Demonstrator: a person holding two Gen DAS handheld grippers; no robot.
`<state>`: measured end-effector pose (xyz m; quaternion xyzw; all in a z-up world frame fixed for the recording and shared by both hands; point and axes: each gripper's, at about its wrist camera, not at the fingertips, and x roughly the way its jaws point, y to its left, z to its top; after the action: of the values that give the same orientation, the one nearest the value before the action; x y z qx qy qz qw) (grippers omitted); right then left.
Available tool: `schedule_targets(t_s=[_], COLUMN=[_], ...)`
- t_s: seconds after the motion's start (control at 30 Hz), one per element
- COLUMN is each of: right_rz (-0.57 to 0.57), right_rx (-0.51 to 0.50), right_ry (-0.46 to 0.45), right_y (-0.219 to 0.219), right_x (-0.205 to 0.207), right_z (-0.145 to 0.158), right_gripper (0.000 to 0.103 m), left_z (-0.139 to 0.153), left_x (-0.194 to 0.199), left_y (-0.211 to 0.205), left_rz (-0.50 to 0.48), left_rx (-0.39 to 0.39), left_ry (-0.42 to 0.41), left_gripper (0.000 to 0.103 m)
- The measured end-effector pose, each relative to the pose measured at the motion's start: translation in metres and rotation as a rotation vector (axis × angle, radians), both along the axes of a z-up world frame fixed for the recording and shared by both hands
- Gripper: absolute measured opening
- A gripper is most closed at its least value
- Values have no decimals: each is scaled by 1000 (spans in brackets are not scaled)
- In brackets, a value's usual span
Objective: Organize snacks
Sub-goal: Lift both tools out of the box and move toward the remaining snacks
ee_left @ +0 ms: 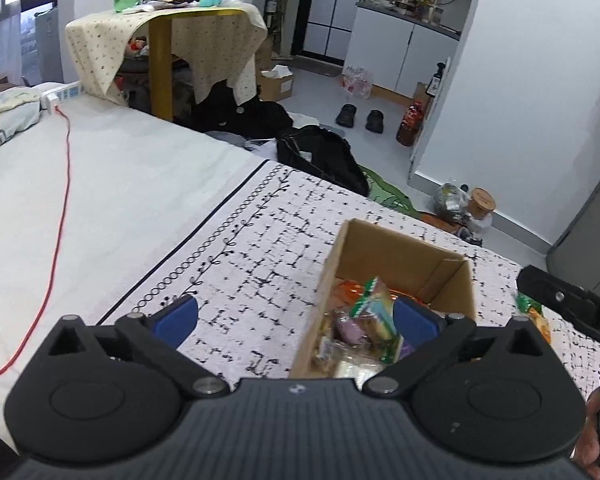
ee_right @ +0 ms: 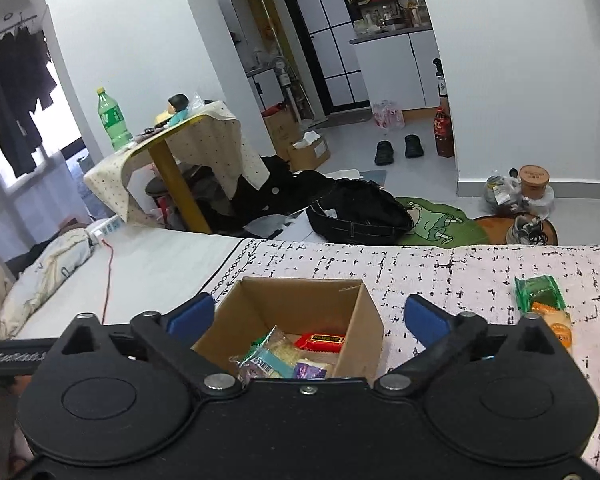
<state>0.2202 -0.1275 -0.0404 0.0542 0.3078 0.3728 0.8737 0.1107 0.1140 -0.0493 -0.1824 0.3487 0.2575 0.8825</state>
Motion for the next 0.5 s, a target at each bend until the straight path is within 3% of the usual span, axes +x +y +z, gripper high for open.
schedule_targets(t_s=[0.5], right_rz=[-10], right_rx=[1], right_ry=[47], right_y=[-55], right_x=[-5], right_z=[8], right_gripper=[103], left_z=[12], left_x=[5], left_y=[-51], left_rz=[-65], left_rx=[11], left_ry=[-27], left_gripper=[103])
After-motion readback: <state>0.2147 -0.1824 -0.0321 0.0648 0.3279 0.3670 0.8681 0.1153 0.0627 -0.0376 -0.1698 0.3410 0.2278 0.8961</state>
